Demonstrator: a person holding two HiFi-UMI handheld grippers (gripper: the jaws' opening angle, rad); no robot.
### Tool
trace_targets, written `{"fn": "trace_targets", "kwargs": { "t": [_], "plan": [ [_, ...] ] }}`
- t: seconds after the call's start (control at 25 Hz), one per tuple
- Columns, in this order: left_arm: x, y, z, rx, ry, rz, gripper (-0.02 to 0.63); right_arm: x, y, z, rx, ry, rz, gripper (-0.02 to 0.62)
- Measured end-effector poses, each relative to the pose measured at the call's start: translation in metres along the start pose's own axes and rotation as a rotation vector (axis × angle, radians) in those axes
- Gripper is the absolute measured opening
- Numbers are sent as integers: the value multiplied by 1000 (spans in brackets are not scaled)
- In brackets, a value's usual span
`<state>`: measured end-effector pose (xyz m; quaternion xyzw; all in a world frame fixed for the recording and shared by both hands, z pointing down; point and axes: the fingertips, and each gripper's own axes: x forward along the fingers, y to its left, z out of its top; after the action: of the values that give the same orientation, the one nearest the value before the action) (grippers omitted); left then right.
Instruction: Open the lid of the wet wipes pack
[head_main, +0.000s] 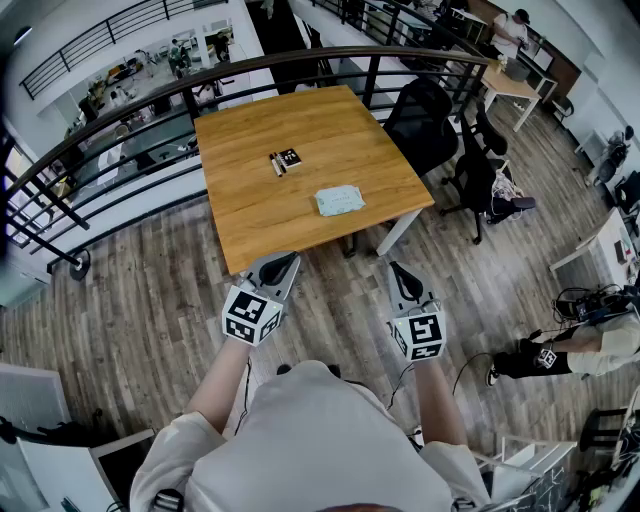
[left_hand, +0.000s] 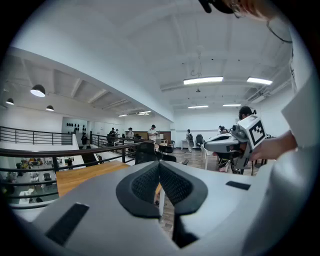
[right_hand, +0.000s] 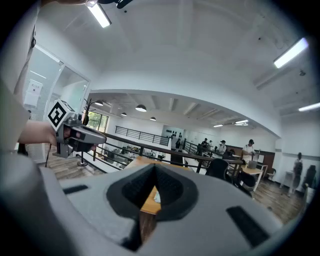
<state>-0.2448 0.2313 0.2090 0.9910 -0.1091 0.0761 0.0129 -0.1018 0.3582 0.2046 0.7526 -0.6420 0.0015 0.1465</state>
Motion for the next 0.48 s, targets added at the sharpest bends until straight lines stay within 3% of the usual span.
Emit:
{"fn": "trace_targets", "kwargs": {
  "t": [0.48],
  "plan": [
    [0,-6,-1,5,-2,-2,-6,-1,3,1,-17,-14,19,3]
  ]
}}
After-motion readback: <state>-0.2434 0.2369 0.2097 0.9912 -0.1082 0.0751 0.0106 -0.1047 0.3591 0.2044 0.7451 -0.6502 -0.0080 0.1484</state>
